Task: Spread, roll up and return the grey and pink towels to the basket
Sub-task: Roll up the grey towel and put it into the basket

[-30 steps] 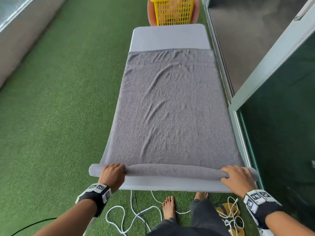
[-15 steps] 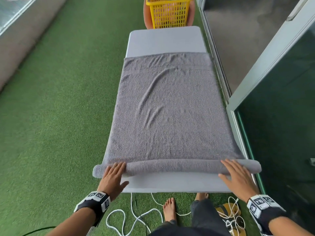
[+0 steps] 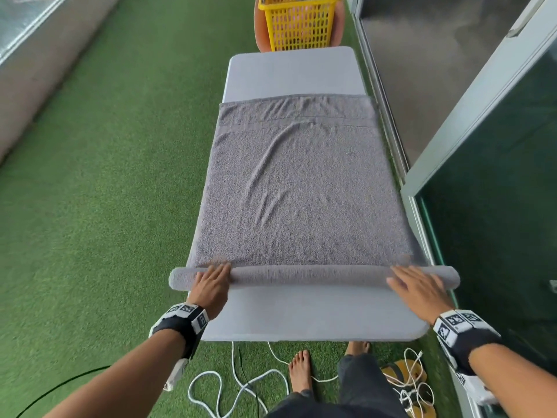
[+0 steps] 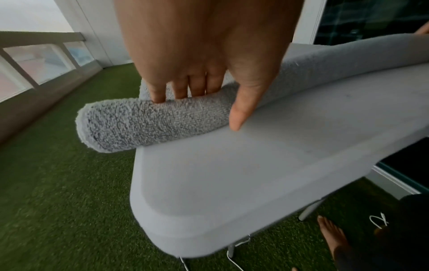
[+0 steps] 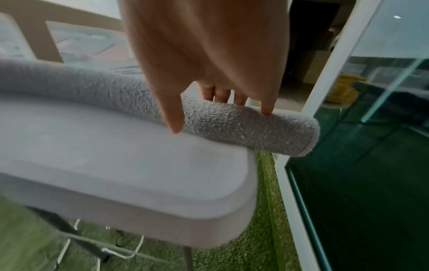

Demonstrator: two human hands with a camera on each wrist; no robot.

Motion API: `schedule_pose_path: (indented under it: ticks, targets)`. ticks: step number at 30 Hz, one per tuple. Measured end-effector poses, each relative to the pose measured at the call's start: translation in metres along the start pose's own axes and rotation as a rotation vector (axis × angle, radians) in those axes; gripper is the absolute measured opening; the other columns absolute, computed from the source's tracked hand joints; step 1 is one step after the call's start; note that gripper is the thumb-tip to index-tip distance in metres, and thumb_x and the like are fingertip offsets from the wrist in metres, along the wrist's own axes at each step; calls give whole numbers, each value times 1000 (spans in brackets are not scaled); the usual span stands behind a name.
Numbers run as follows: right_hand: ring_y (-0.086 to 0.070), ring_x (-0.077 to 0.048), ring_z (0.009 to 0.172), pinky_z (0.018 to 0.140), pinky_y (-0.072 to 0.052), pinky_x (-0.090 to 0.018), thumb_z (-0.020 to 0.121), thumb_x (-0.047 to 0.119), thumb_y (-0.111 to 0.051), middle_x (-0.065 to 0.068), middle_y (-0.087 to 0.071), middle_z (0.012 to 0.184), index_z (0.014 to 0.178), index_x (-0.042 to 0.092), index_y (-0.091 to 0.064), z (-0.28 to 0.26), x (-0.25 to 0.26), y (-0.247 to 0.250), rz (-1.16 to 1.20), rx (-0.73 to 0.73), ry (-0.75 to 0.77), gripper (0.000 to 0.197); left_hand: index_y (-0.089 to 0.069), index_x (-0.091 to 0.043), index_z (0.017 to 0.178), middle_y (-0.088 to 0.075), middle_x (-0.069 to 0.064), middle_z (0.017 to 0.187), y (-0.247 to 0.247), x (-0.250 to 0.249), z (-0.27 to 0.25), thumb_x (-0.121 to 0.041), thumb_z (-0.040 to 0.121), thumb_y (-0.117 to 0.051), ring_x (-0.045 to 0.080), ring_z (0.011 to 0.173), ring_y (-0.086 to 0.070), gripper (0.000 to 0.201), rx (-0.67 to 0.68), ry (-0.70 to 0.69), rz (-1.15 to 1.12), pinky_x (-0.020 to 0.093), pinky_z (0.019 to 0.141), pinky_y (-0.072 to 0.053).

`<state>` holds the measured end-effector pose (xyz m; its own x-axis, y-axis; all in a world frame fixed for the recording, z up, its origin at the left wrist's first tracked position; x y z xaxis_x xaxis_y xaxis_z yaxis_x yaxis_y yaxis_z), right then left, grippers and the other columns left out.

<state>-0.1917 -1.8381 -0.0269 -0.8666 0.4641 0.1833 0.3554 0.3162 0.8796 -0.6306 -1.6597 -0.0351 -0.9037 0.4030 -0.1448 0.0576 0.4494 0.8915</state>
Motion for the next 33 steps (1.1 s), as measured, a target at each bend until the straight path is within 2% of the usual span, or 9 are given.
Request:
schedule_pose_path:
  ticks: [4,7,13,16,19,23,25,29,33]
  targets:
    - [-30,-15,143,118,-20,-44,88,42,-60,9,-36,153,145,32,-32,-14,-3,-21,-118,12,-30,64,-47,-14,140,-51,4,142,-11,-5,-14,-15,76,-69,25,132,-44,68,-57,-14,19,41,114,-25]
    - [-42,-15,132,111,-27,-39,82,32,-67,10,-49,140,135,33,-42,-27,-1,-23,-126,-31,-67,58,-69,-14,110,-71,6,107,-11,-8,-28,-7,61,-79,30,101,-65,50,-141,1,-8,41,95,-45]
    - [-60,-20,102,92,-39,-45,57,17,-88,10,-68,104,103,32,-62,-64,-11,-48,-41,-57,-70,55,-66,-23,81,-65,-7,75,-37,-16,-66,-19,33,-91,18,67,-64,54,-70,-30,101,34,63,-52]
    - [-53,-10,107,100,-32,-39,74,38,-77,21,-63,110,110,41,-60,-66,-11,-40,-142,-9,-76,40,-66,-25,80,-65,-9,77,-37,-12,-68,-29,47,-86,17,72,-63,38,-31,-49,103,35,69,-50]
    - [-48,-10,116,108,-25,-41,87,37,-59,18,-59,123,115,40,-60,-49,-12,-22,-119,-57,-53,28,-66,-24,98,-66,-7,101,-20,-9,-51,-35,79,-67,18,97,-58,22,-70,-86,83,37,93,-39]
    - [-32,-12,142,118,-5,-47,101,40,-43,12,-38,152,143,29,-46,-37,-9,-8,90,-163,-49,44,-54,-11,132,-58,7,133,-4,-2,-36,-28,92,-44,26,120,-55,45,-226,-53,-3,50,107,-36]
    - [-21,-9,147,118,1,-45,98,51,-43,16,-31,154,149,32,-33,-40,-8,-26,24,-25,-44,55,-49,-12,138,-54,4,138,-15,-8,-39,-40,88,-59,25,127,-51,58,-154,-97,27,52,109,-34]
    - [-39,-11,132,116,-18,-43,85,33,-64,16,-47,142,135,38,-41,-42,-5,-29,-171,37,-42,55,-64,-16,108,-70,2,101,-26,-14,-45,-23,49,-89,26,91,-67,64,-17,-73,88,45,86,-51]
    - [-45,-12,122,112,-18,-44,89,28,-54,15,-56,131,120,41,-53,-13,2,-5,-183,100,-36,33,-60,-25,106,-66,-7,109,3,-16,-18,-28,86,-61,17,100,-58,20,-90,-94,92,36,94,-38]
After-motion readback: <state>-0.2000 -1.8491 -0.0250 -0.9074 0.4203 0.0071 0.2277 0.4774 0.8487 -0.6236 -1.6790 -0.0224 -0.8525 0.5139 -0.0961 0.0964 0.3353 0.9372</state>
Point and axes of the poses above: each hand's wrist, its own z-axis towards the middle knuckle, its own y-axis out of the back of the hand, x = y × z, the point moved 8 cm from there along z, towards the middle knuckle
